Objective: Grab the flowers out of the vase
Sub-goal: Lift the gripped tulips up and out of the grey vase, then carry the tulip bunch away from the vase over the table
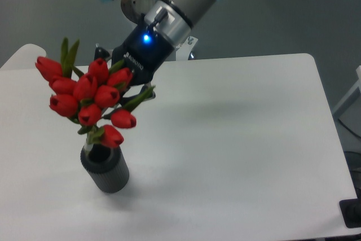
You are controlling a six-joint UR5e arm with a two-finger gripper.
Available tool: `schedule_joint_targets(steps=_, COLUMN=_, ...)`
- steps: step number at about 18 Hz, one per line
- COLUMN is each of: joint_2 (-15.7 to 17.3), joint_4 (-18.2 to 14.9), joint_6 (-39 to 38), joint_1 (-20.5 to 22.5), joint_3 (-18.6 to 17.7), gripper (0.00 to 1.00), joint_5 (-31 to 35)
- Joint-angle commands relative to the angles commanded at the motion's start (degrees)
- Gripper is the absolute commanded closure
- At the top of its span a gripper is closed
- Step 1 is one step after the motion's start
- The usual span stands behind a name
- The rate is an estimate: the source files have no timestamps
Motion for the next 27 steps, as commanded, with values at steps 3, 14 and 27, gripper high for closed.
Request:
schedule_joint_targets(steps=3, joint_2=-0.1, joint_4=0.2, joint_6=0.9, joint_1=2.3, joint_3=0.3, gripper=0.76, joint_5=-0.2)
schedule_joint_targets(steps=14, joint_2=-7.5, joint_4=0.3, joint_6=9.1, joint_1=8.5, joint_3=3.6, gripper=0.76, joint_5=0.3)
schedule_joint_targets(steps=27, joint_2=-11.3, joint_4=0.2, joint_6=10.5, joint_1=10.2, joint_3=7.9, gripper=0.76, joint_5=3.3)
